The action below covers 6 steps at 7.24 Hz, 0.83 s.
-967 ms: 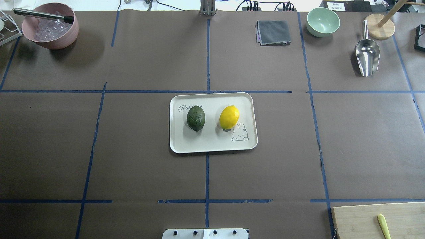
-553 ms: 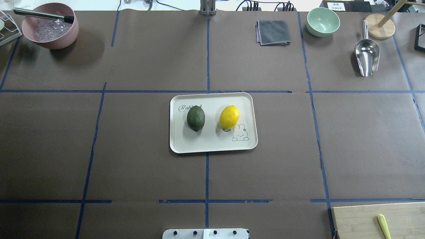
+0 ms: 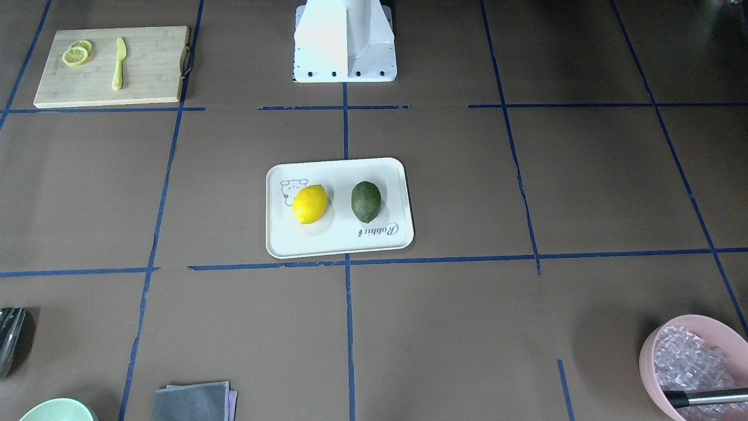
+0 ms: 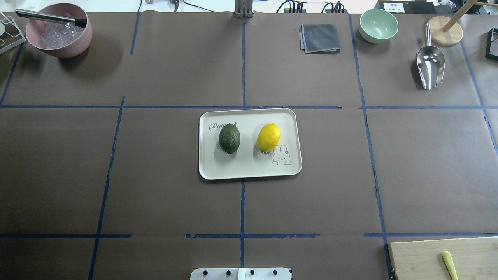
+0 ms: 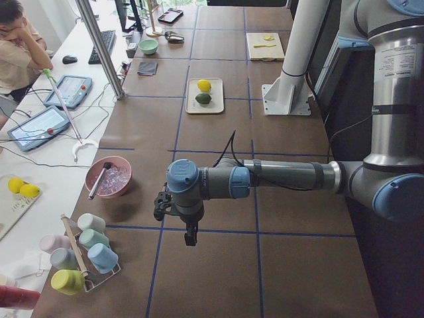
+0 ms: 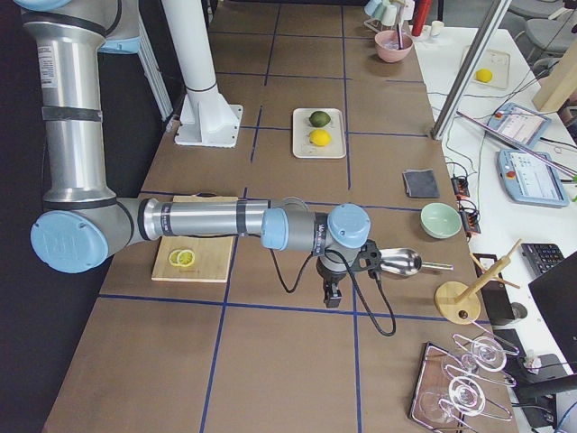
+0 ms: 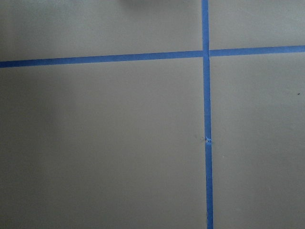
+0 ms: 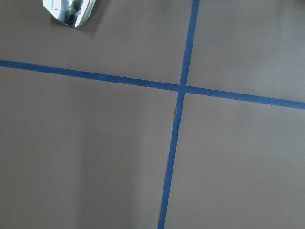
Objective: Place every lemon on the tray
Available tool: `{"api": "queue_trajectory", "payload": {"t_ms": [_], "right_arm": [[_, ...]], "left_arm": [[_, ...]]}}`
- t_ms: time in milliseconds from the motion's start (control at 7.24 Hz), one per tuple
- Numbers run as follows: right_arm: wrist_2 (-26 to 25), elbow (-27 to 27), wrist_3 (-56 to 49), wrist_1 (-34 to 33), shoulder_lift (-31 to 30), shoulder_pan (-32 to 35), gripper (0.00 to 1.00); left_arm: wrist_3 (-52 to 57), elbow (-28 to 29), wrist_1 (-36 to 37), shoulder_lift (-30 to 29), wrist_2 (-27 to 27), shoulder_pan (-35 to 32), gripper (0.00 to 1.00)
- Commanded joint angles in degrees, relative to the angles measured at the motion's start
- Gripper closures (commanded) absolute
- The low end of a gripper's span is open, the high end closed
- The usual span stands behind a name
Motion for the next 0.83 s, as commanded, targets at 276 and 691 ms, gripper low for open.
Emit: {"api": "queue_trajectory", "payload": {"t_ms": [276,691], "right_arm": [[0.79,0.14,-0.15,-0.5,0.7,0.01,0.0],[0.79,0.49,-0.15,-0.42,0.0,0.02,0.0]], "left_arm": [[0.0,0.26,-0.08,0.01,0.0,0.0,0.0],[0.0,0.09,-0.08,-0.25,0.0,0.09,0.0]]}}
